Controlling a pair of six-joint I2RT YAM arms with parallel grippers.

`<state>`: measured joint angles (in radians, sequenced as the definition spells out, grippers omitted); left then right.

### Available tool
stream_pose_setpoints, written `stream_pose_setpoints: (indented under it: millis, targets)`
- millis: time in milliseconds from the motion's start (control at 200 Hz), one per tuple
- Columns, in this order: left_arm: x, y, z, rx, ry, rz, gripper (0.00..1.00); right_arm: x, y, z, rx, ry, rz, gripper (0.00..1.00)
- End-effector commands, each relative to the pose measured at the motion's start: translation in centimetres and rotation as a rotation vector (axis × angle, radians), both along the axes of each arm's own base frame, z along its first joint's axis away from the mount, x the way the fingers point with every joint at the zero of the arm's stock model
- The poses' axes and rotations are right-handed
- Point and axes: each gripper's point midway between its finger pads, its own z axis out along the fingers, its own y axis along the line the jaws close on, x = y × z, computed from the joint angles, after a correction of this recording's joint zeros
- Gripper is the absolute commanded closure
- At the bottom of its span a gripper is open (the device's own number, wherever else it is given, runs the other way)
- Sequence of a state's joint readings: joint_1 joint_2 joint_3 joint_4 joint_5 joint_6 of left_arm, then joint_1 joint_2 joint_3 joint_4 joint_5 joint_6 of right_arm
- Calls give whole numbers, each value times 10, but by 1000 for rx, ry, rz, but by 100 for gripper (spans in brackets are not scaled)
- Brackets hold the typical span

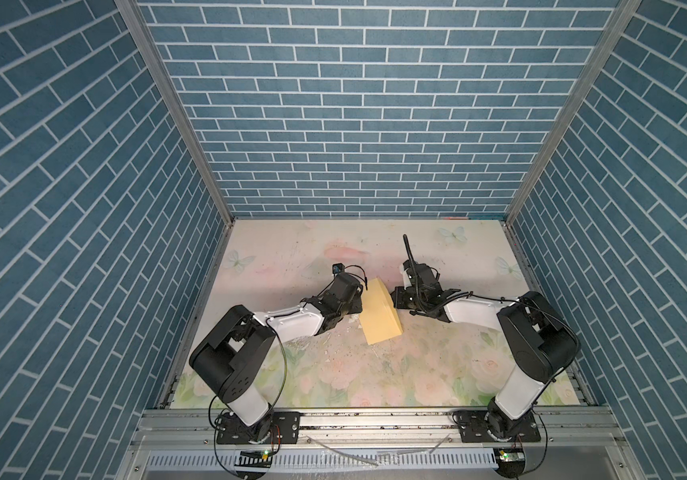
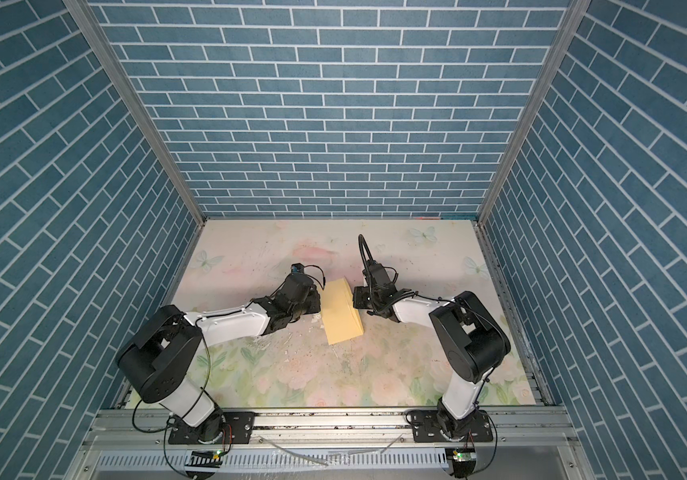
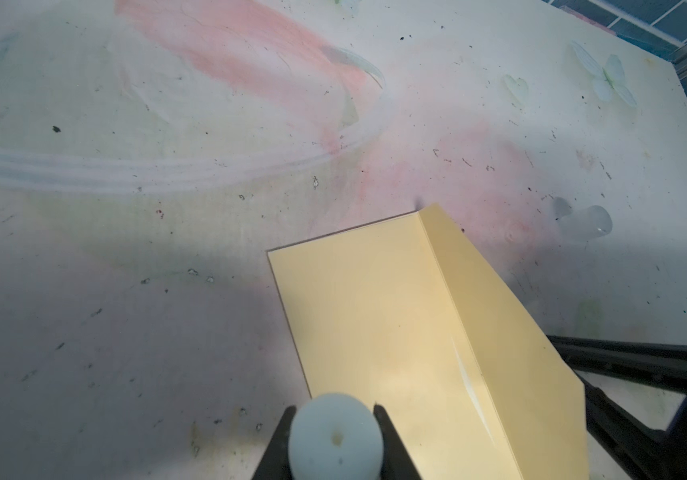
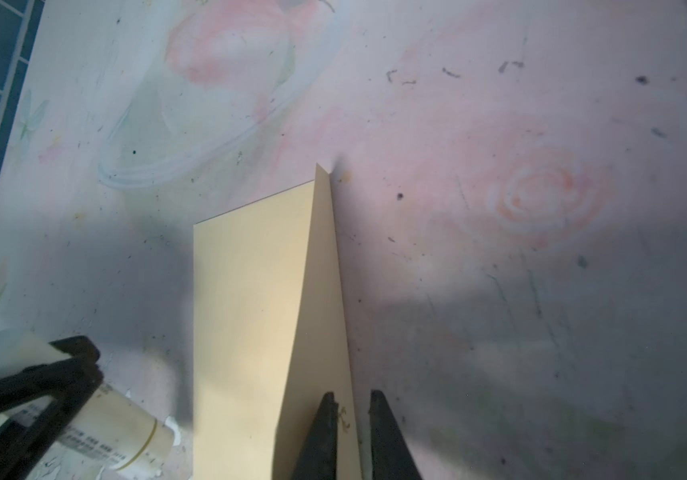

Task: Place the letter into the envelope and seal it
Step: 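Lift the envelope flap upright with the right gripper while left holds envelope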

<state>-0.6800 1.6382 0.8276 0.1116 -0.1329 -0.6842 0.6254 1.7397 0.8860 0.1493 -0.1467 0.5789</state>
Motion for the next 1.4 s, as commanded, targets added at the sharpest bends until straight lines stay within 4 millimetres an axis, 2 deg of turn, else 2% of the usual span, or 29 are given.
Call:
stream_pose_setpoints:
  millis: [0, 355, 730, 1010, 1250, 1395]
  targets:
    - [5, 0, 1, -15, -17, 1, 100, 3, 12, 7, 26, -4, 56, 82]
    - [11, 4, -24, -10, 29, 21, 100, 1, 27, 10, 82, 21, 93, 83]
    - [5, 9, -45, 0, 70, 36, 100, -2, 47, -1, 112, 60, 117, 83]
    - [5, 9, -45, -6, 69, 37, 100, -7, 56, -13, 102, 86, 130, 83]
    - [5, 9, -46, -10, 69, 39, 100, -20, 59, -30, 50, 123, 152, 84]
    - [5, 8, -46, -12, 69, 39, 100, -30, 60, -39, 14, 141, 174, 90]
